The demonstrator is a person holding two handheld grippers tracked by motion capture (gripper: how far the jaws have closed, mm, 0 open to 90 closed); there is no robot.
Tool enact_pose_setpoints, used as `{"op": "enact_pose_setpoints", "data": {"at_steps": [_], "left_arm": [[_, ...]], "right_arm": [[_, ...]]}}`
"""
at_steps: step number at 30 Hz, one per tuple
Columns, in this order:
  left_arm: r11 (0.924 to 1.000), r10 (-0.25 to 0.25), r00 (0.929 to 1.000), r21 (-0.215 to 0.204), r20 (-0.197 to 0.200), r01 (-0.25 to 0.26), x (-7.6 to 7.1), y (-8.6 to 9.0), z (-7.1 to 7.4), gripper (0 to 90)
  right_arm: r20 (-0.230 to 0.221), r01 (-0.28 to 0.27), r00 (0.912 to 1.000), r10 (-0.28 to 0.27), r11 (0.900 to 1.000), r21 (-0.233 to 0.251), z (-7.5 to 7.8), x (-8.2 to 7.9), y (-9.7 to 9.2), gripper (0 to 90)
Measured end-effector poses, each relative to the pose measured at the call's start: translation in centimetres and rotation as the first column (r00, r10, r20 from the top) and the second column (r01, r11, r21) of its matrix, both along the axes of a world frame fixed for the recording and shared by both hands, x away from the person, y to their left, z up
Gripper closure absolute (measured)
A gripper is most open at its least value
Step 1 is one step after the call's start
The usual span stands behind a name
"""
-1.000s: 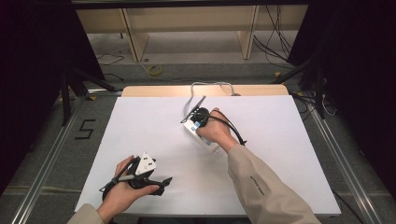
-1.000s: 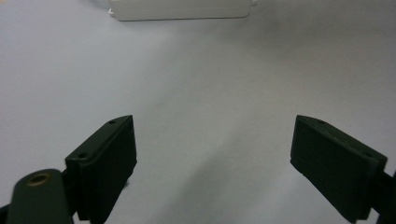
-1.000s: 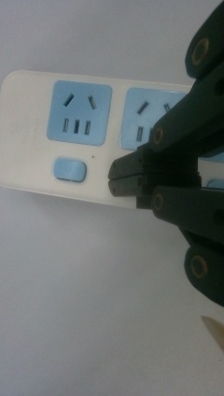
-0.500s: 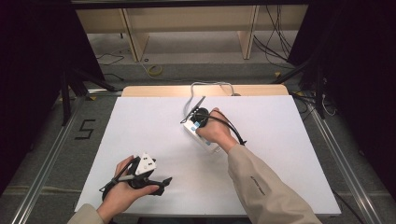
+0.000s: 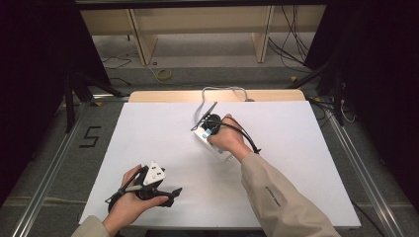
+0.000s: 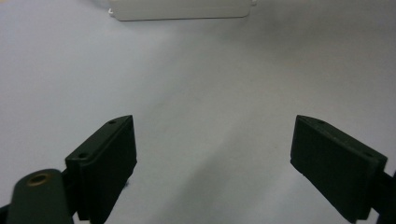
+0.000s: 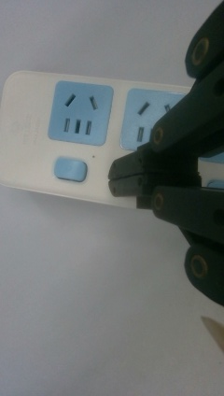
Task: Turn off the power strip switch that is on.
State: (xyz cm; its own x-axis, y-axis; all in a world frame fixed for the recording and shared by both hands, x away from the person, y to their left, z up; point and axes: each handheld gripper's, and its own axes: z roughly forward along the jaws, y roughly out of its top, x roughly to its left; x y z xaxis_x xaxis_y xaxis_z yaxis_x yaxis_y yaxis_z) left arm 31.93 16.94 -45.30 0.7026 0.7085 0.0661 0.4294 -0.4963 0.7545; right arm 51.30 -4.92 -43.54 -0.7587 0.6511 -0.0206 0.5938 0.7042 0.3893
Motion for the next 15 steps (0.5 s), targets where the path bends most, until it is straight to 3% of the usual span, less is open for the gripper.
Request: {"op": "enact_pose_setpoints", "data": {"at_steps": [10,15], "left_arm": [[1.0000,-0.001,1.0000,0.002,-0.003,0.001,0.00,0.00,-0.01,13.9],[1.0000,0.000,1.0000,0.002,-0.003,0.000,0.00,0.04,-0.02,13.9]], "right_arm": [[0.003,-0.007,1.0000,0.007,0.9999,0.008,0.33,-0.10,-0.10,90.0],[0.053,-0.023,0.9983,0.022,0.9994,0.025,0.37,-0.34,-0.32,90.0]]}}
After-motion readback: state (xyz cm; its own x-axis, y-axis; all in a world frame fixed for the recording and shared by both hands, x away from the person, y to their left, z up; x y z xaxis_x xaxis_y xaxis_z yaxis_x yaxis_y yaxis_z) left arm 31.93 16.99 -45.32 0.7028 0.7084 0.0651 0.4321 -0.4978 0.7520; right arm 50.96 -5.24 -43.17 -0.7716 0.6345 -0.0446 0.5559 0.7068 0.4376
